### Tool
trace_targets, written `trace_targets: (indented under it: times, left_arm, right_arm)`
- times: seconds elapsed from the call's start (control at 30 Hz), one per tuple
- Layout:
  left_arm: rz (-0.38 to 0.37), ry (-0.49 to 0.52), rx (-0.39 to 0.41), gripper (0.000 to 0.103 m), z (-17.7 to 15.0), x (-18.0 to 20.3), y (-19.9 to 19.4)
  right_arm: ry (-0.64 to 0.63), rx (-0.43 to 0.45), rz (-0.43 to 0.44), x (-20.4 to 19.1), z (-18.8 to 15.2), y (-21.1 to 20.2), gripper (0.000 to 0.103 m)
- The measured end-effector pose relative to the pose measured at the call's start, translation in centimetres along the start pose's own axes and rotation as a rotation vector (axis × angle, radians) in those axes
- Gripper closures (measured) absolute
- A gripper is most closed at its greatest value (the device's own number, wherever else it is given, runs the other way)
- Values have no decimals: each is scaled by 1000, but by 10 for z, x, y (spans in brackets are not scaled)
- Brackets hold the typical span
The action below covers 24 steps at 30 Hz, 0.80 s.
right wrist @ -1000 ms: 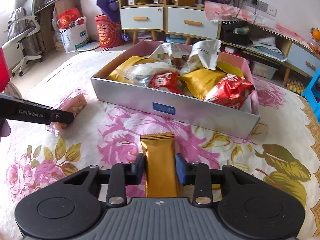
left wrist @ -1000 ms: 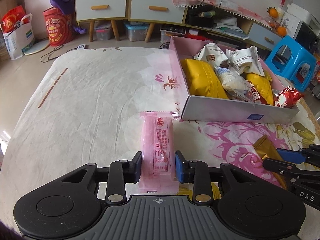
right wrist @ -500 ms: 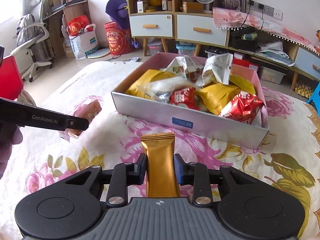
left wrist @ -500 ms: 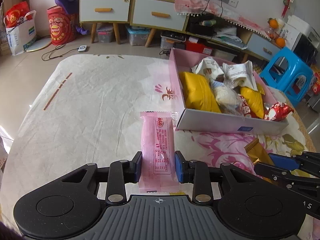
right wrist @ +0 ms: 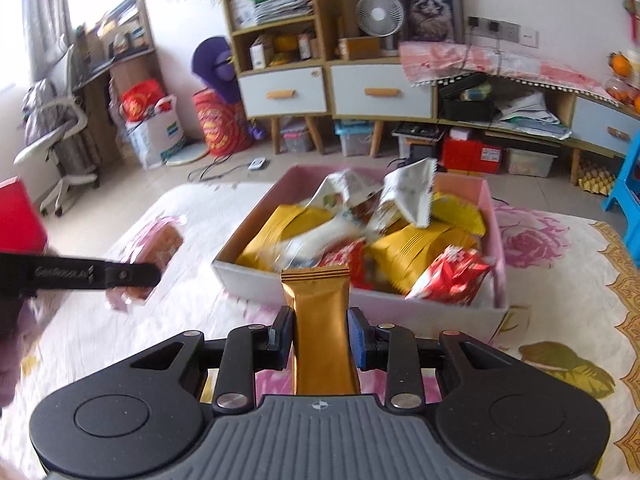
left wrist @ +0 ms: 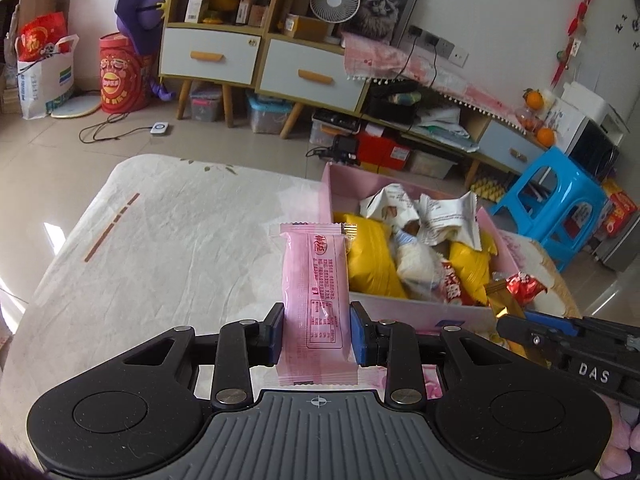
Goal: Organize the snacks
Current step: 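Carry the pink wafer with the left tool into the box while the right tool carries the gold packet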
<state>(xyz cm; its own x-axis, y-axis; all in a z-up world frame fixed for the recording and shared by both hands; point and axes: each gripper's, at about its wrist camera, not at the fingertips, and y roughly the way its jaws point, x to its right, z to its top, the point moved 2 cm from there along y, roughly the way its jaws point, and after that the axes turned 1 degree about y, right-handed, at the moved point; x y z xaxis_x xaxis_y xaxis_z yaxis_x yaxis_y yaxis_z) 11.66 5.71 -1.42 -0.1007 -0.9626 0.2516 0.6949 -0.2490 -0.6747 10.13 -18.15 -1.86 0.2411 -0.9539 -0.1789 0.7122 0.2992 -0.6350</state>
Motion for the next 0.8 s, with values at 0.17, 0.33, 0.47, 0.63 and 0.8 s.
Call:
trace_targets:
  times: [0.17,0.33,0.47,0.63,0.8]
  left_arm:
    - [1,26,9,73,2,13,6]
    - [21,80,3,73,7,27,18]
    - [35,96,-6,73,17,39,35]
    - [38,122,-3,73,32,56,56]
    - [32,171,-5,73,38,74,77]
  right_arm:
    - [75,25,-14,16,14,3,82]
    - [127,45,-7,30,27,10,82]
    - [152,32,23,37,35,23,82]
    - [229,8,63,45,43,40,82]
    - [240,-6,46,53,42,53,82]
